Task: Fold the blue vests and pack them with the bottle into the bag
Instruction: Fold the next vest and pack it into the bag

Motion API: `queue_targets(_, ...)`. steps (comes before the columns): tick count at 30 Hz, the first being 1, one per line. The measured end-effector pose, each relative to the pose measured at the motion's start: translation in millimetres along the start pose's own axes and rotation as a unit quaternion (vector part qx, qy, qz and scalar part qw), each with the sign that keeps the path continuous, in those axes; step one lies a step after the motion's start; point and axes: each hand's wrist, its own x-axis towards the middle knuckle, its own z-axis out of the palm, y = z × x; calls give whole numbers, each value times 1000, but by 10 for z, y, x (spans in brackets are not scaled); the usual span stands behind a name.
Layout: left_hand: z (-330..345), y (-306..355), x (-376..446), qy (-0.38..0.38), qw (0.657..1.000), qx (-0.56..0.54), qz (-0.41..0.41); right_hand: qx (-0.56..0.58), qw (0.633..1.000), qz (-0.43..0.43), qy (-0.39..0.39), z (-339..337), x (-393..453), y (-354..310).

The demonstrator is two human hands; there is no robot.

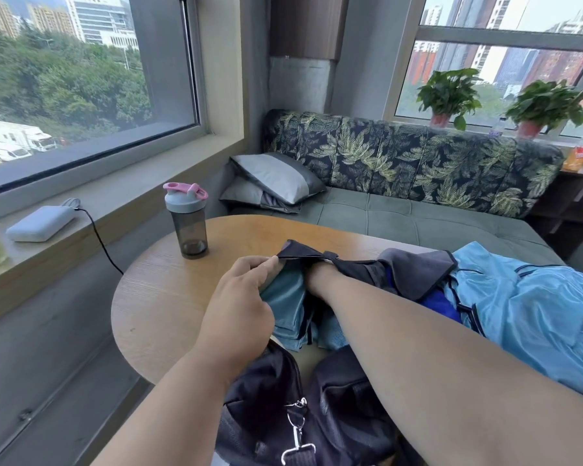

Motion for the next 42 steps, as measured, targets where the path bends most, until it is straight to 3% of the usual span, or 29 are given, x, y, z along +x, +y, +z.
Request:
queue_targets(5,13,-14,34,3,1000,-7,-8,-53,997,-13,-60,-44,-137,-118)
queue_targets(10,26,13,36,6,1000,-9,-4,-70,997,13,42,-14,-304,-243)
queue_targets(12,41,-11,13,2,1000,-2,-4,-91,990,-15,106,83,-280,-276)
queue_targets(14,54,-53,-33,-6,1000,0,-12,-128,985,-37,106,199,-254,-281)
queue_targets(17,58,-112,-91,-16,1000,-5,-27,-90,996,-21,-16,305,-235,-221)
queue_targets(21,36,-146,-111,-25,999,-11,-34,-48,995,-26,-86,340,-265,-117)
queue_targets(25,27,-151,-95,-25,999,-3,-35,-14,997,-13,-73,313,-335,-130)
queue_targets(31,51,-69,-97,-7,995,103,13,141,989,-5,47,245,-713,-98)
queue_targets(36,169,186,-134,-4,992,119,43,266,950,7,163,178,-1300,118)
queue_targets(39,270,416,-161,-20,993,105,58,377,892,29,248,155,-1603,360)
queue_targets(42,427,658,-206,-40,991,95,81,515,812,39,271,165,-1846,626)
